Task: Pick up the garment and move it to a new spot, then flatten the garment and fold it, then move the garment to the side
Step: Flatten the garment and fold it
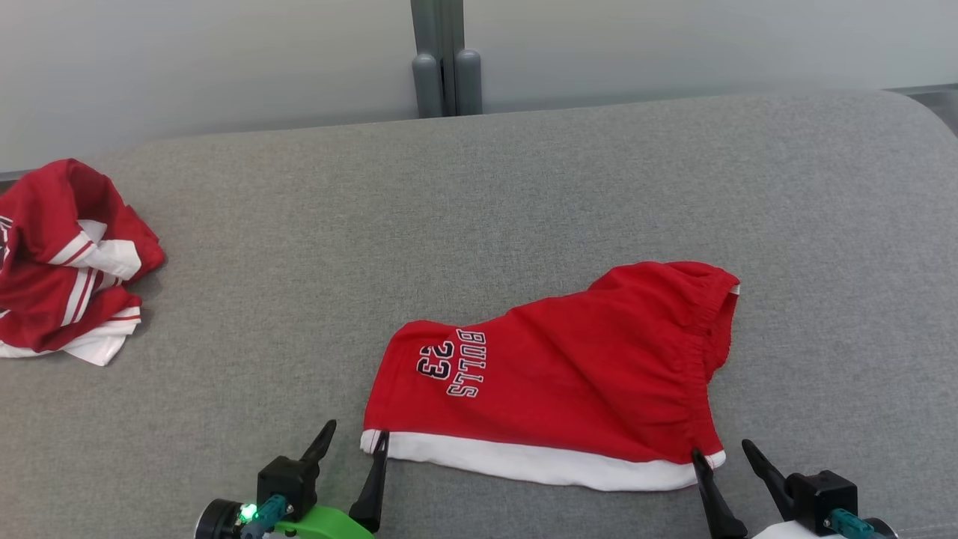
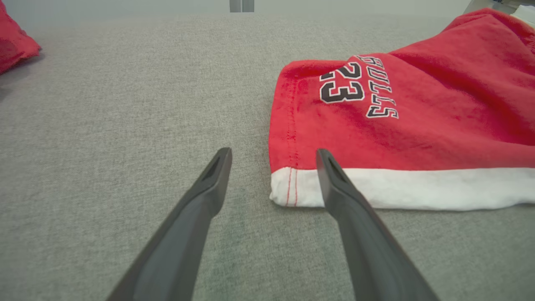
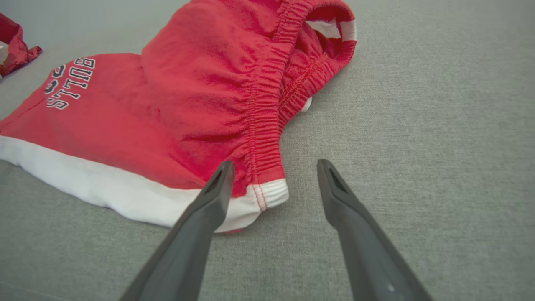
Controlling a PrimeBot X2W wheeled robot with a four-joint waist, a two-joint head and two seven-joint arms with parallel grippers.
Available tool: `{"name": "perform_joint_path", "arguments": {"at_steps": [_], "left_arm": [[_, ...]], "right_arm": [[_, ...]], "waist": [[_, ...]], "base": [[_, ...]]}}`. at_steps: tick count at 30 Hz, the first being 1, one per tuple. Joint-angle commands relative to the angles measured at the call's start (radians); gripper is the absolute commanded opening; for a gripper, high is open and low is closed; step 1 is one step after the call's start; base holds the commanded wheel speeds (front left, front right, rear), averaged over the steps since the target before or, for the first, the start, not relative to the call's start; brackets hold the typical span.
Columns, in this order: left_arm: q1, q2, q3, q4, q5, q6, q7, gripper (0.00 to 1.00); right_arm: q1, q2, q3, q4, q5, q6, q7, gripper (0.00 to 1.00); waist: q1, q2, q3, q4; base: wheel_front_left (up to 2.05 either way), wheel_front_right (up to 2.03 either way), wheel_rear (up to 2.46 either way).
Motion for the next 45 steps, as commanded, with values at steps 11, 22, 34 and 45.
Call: {"name": "perform_joint_path", "arguments": {"at_steps": [11,22,34,45], "left_arm": [[-0.055,0.002,-0.069,0.116,-0.039,-0.002,-0.001,1.0],[-0.09,-0.007,-0.121,0.116,-0.084,-0.002,-0.001,0.0],[-0.157,0.023,-0.087,-0.068,-0.143,-0.002,-0.001,0.0],[-0.603,0.135,-0.159,-0.039,-0.256,-0.002,0.021,0.0]], "right_arm": [[-0.084,-0.019,0.07,0.095,0.037,-0.001,-0.003,1.0],[-0.125,-0.043,0.148,0.134,0.09,-0.001,-0.003,0.0],[-0.209,-0.079,0.167,-0.066,0.059,-0.001,-0.003,0.0],[-0.657,-0.122,0.242,-0.002,0.2,-0.001,0.007,0.0]], "waist": [[0.0,0.0,0.038,-0.017],[0.0,0.0,0.038,-0.002],[0.0,0.0,0.033,-0.018],[0.0,0.0,0.157,-0.04]], "base": [[0.0,0.0,0.0],[0.0,0.0,0.0],[0.0,0.0,0.0],[0.0,0.0,0.0]]}}
